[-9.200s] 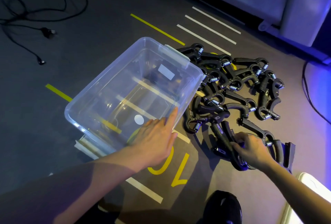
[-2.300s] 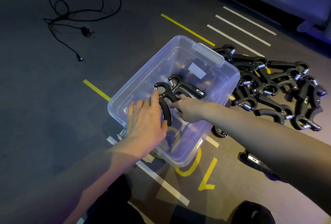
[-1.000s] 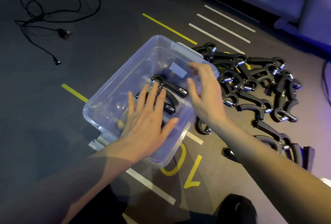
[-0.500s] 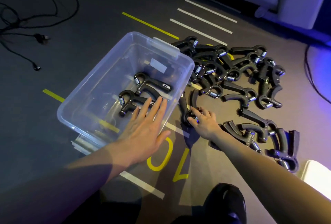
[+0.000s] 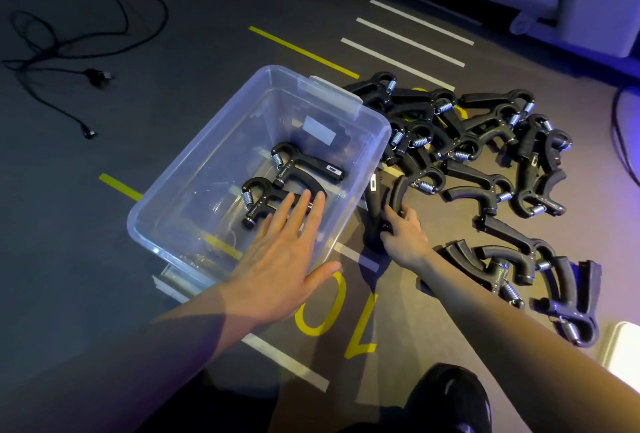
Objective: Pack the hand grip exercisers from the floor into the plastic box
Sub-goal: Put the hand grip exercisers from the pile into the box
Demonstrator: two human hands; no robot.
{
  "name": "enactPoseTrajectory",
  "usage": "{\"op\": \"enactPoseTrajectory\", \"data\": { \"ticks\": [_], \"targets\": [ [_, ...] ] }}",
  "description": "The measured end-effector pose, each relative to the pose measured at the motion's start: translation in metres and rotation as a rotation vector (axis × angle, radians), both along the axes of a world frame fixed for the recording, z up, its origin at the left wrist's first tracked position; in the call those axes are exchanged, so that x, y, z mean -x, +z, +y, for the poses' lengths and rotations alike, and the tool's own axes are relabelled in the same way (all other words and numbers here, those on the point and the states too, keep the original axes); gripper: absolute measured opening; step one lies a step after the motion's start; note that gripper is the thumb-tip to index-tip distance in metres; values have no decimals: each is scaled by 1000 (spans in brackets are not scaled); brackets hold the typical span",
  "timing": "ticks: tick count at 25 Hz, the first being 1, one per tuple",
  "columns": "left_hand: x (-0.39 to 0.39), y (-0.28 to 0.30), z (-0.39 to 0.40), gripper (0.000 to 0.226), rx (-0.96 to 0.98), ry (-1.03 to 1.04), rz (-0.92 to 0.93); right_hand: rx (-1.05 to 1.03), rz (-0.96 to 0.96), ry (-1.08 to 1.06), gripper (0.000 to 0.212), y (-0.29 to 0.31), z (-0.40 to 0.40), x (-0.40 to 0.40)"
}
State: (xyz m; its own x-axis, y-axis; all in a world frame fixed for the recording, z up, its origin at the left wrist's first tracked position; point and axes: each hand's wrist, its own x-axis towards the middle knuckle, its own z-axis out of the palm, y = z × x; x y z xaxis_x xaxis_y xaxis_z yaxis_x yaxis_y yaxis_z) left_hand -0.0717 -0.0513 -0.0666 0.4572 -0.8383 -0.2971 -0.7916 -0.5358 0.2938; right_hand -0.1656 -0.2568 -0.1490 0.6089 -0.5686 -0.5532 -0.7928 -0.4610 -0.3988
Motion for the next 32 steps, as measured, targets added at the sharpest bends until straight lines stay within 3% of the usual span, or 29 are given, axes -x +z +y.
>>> {"op": "enactPoseTrajectory", "data": {
  "ticks": [5, 9, 13, 18, 22, 25, 28, 30, 32],
  "targets": [
    [2, 3, 3, 84, -13, 19, 38, 91, -436, -172, 60, 39, -4, 30],
    [2, 3, 5, 86, 16, 43, 39, 207, -739, -333, 52, 96, -18, 22],
    [-10, 6, 7, 90, 102, 153, 33, 195, -1007, -271, 55, 146, -12, -2],
    [-36, 22, 14, 85, 560, 334, 164, -280, -962, -183, 62, 152, 44, -49],
    [-65, 31, 32, 79, 845, 481, 256, -280, -785, 250, 55, 142, 79, -73],
    [-85, 37, 47, 70, 810, 446, 240, -370, -723, 371, 57, 132, 99, -89],
    [-93, 37, 54, 38, 764, 421, 167, -429, -720, 393, 61, 124, 115, -100],
    [-96, 37, 59, 26, 698, 385, 64, -396, -764, 307, 46, 121, 116, -104],
    [-98, 38, 64, 22, 538, 316, -65, -285, -799, 91, 22, 120, 115, -104]
  ]
}}
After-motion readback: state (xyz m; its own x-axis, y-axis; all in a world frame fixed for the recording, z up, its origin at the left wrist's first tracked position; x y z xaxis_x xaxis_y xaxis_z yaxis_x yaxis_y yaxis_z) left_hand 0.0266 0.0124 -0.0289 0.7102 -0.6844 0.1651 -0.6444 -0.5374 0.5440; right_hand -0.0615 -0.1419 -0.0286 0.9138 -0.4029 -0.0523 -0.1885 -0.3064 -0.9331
